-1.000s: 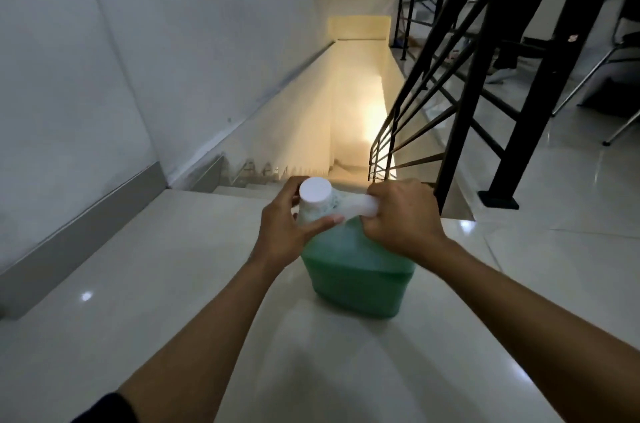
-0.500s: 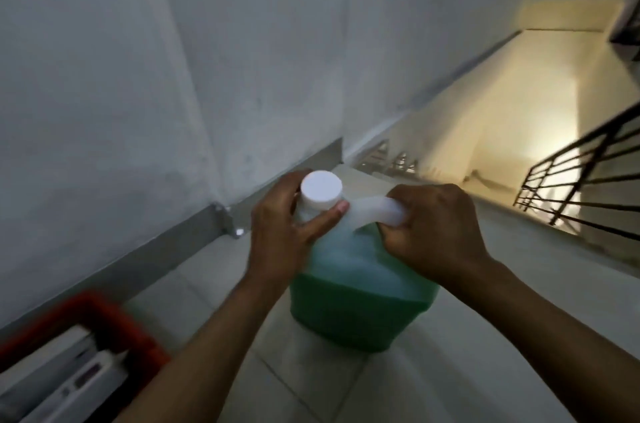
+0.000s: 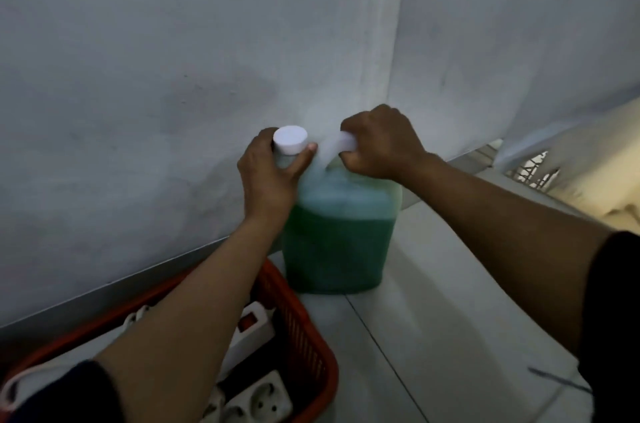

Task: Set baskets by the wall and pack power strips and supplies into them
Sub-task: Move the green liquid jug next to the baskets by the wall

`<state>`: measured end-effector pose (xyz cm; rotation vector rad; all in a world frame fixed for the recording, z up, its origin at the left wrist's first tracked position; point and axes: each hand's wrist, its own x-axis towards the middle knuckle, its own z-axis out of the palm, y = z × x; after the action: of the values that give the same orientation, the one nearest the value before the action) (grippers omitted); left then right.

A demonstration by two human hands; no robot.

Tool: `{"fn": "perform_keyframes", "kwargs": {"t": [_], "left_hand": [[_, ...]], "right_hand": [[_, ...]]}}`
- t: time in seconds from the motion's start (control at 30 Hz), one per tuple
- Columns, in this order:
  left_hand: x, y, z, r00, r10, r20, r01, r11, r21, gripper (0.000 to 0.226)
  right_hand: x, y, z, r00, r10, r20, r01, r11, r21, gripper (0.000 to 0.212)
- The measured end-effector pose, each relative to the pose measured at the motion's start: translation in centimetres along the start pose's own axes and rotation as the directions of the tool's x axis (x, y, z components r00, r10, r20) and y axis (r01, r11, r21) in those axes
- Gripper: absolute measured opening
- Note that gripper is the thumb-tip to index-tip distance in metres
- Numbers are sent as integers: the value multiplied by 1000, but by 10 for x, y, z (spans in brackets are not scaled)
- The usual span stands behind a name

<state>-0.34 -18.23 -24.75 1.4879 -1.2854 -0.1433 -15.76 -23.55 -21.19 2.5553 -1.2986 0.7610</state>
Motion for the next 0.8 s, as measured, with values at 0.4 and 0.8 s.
{"fn": "perform_keyframes", "kwargs": {"t": [0.4, 0.8], "left_hand": [[12, 12, 12, 981, -169, 91, 161, 983, 89, 49], [-138, 14, -107, 766, -404, 500, 105, 846, 523, 92]], "right_hand": [[10, 8, 10, 998, 65, 12, -62, 982, -181, 16], [-154, -57, -7, 834, 197, 515, -150, 980, -131, 92]]}}
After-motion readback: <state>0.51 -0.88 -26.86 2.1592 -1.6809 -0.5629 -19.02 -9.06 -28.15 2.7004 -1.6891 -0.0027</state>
